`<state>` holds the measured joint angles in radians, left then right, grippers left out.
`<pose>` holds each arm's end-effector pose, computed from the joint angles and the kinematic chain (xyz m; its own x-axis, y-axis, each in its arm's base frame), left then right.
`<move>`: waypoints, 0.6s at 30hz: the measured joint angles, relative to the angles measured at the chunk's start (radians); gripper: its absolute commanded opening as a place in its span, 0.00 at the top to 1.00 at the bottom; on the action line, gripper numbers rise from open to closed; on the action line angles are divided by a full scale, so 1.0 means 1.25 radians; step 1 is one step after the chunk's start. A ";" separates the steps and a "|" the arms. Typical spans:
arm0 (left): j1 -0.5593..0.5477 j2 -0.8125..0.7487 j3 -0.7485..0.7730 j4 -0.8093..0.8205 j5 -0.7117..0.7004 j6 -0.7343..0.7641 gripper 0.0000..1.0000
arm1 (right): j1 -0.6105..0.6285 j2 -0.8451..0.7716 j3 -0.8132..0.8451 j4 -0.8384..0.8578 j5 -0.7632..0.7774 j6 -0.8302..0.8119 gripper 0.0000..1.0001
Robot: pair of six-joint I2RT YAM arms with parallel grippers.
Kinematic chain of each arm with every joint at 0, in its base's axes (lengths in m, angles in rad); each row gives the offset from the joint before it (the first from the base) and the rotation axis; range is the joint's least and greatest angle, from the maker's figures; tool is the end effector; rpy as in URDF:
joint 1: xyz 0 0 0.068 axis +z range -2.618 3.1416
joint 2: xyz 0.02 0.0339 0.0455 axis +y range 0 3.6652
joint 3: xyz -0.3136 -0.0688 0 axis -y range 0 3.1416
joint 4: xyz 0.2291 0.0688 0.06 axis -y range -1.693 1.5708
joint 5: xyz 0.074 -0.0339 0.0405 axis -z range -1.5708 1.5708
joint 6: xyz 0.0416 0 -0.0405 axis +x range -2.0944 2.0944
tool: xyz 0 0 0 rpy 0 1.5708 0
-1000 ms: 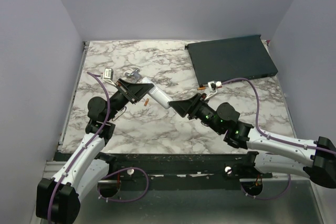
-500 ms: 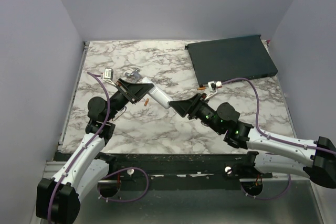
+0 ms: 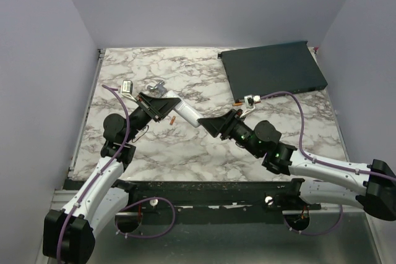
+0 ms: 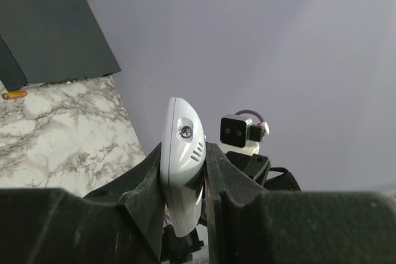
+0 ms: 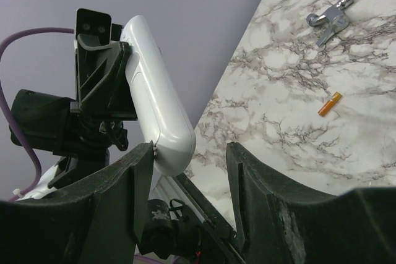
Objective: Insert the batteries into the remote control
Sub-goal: Remove the battery cover from the remote control.
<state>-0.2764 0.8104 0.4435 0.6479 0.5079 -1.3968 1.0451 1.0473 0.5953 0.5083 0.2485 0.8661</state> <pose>0.1342 -0.0591 0.3451 -0.6314 -0.7154 -0.2992 0.3819 0.0489 -0.9229 0.1141 0.1762 0.3454 -0.5265 0.5639 -0.6362 -0.4848 0.4156 0.7696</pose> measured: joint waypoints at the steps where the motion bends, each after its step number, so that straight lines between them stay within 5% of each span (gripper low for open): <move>1: 0.000 0.000 -0.001 0.000 0.000 0.000 1.00 | 0.000 0.000 0.000 0.001 0.000 -0.002 0.42; 18: 0.000 0.000 -0.001 0.002 -0.002 -0.007 1.00 | 0.000 0.004 0.000 0.023 0.000 -0.024 0.38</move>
<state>-0.2764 0.8108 0.4423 0.6498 0.5053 -1.4052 1.0451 1.0527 0.5953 0.5373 0.2481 0.8364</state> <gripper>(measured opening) 0.274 0.613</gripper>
